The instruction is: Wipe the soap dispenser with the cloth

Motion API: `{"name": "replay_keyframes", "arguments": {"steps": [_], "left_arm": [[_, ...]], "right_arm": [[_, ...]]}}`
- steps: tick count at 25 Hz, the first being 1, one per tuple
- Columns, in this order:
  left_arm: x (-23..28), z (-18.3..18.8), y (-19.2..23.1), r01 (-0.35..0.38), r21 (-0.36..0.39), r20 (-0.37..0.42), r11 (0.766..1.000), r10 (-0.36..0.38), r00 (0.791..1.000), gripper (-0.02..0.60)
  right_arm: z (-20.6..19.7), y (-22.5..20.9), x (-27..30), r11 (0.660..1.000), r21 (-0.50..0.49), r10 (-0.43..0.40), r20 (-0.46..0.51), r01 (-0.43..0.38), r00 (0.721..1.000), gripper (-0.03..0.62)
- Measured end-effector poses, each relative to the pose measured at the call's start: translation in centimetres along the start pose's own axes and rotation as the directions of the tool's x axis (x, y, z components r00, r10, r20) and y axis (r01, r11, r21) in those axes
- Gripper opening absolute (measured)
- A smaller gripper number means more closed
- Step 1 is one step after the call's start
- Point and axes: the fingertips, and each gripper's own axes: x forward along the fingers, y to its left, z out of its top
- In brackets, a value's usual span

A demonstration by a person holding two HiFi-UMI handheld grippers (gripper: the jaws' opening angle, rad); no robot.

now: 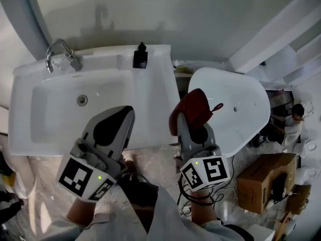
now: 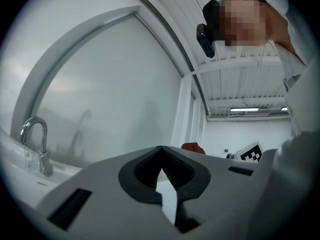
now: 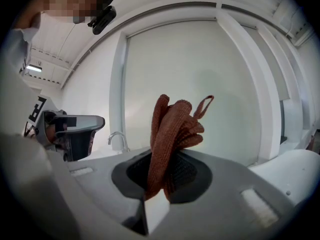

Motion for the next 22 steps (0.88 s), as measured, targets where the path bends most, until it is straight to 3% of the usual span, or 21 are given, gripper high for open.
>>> {"name": "replay_keyframes", "arguments": {"steps": [6, 14, 22], "left_arm": [[0.9, 0.3, 3.2, -0.021, -0.007, 0.005, 1.0, 0.021, 1.0, 0.003], [1.6, 0.1, 5.5, -0.041, -0.031, -0.005, 0.999, 0.04, 0.999, 0.003], [1.4, 0.5, 7.9, -0.131, -0.04, 0.022, 0.991, 0.132, 0.991, 0.003]], "right_arm": [[0.9, 0.8, 5.6, 0.996, -0.079, 0.05, -0.029, -0.052, 0.998, 0.055], [0.7, -0.2, 10.6, 0.987, -0.152, 0.036, -0.054, -0.044, 0.998, 0.055], [-0.9, -2.5, 15.3, 0.979, -0.197, 0.035, -0.121, -0.059, 0.992, 0.055]]}}
